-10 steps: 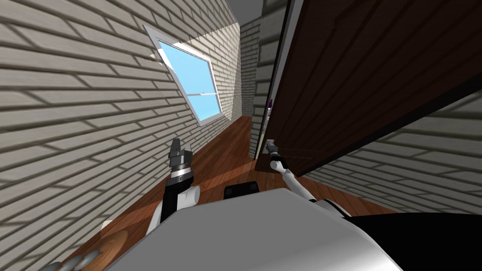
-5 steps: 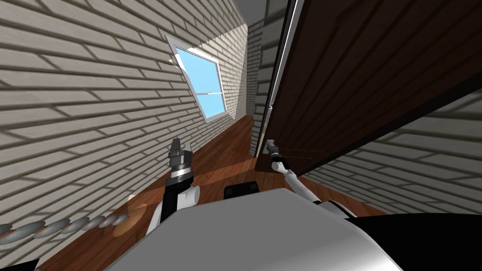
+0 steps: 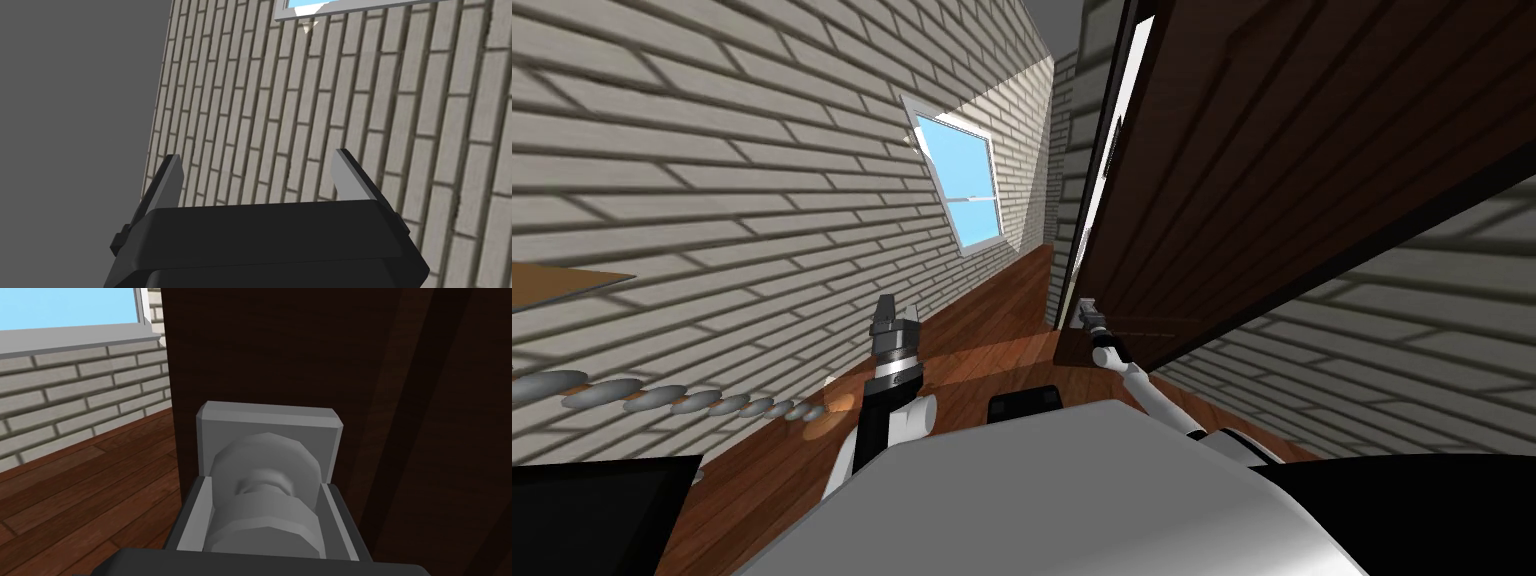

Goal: Pull the door open

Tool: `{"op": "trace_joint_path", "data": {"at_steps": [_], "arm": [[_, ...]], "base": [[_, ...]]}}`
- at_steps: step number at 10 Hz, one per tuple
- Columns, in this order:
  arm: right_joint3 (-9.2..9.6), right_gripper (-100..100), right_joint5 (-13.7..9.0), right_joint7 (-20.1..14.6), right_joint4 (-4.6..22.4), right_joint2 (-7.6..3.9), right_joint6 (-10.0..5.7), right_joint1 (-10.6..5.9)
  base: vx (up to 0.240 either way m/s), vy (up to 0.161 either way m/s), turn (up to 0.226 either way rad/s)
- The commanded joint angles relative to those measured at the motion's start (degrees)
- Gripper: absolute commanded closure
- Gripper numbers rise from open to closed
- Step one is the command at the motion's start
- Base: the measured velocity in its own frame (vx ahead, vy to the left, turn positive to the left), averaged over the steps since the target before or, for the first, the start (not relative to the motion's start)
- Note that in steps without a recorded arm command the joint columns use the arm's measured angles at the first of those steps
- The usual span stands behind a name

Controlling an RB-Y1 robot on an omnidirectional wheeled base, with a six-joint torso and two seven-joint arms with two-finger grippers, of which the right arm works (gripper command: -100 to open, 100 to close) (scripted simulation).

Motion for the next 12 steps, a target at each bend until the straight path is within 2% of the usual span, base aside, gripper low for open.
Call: {"op": "trace_joint_path", "data": {"at_steps": [1, 2, 5, 7, 10, 11, 12], "arm": [[0.0, 100, 0.0, 0.0, 0.0, 0.0, 0.0, 0.0], [1.12, 100, 0.09, -0.95, -0.45, -0.86, -0.37, 0.55], [2.84, 100, 0.19, -2.52, -1.43, -2.6, -1.21, 1.44], [4.48, 100, 0.29, -4.02, -2.35, -4.25, -2.01, 2.29], [6.33, 100, 0.4, -5.7, -3.39, -6.11, -2.92, 3.25], [6.8, 100, 0.43, -6.14, -3.66, -6.59, -3.15, 3.5], [6.5, 100, 0.45, -5.87, -3.19, -6.32, -3.0, 3.19]], "base": [[-0.095, -0.045, 0.054], [-0.144, -0.047, 0.114], [-0.208, -0.06, 0.124], [-0.239, -0.053, 0.141], [-0.231, -0.072, 0.112], [-0.19, -0.059, 0.102], [-0.087, -0.021, 0.026]]}}
